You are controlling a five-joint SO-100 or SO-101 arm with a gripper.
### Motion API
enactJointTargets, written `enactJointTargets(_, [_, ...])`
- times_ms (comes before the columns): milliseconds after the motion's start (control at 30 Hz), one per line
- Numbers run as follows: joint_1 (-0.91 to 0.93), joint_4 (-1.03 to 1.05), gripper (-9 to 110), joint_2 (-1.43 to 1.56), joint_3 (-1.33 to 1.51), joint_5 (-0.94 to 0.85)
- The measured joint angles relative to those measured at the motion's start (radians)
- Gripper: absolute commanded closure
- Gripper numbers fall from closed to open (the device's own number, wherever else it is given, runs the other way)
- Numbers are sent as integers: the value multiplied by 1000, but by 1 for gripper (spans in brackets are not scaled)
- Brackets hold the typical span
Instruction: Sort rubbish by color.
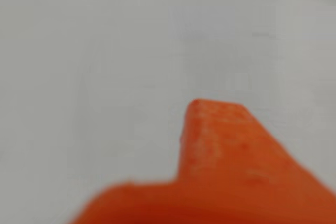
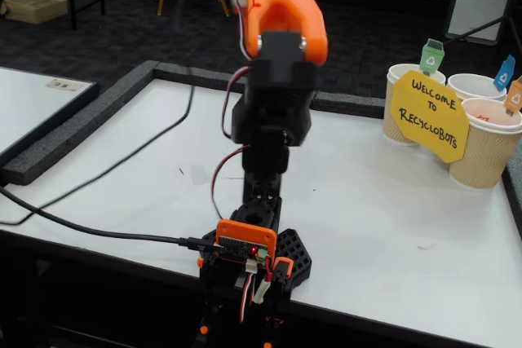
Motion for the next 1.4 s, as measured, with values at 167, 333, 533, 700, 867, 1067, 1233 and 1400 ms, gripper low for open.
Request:
enactJointTargets(167, [241,-3,92,0,0,0])
enactJointTargets(333, [416,3,92,0,0,0])
enactJointTargets(533, [566,64,92,0,9,0])
enactJointTargets(700, [738,92,95,0,25,0])
enactJointTargets(867, [882,137,100,0,25,0])
enactJointTargets(1067, [1023,141,101,0,37,0])
enactJointTargets(1233, [1186,138,101,0,72,0])
enactJointTargets(1400, [1408,110,101,0,115,0])
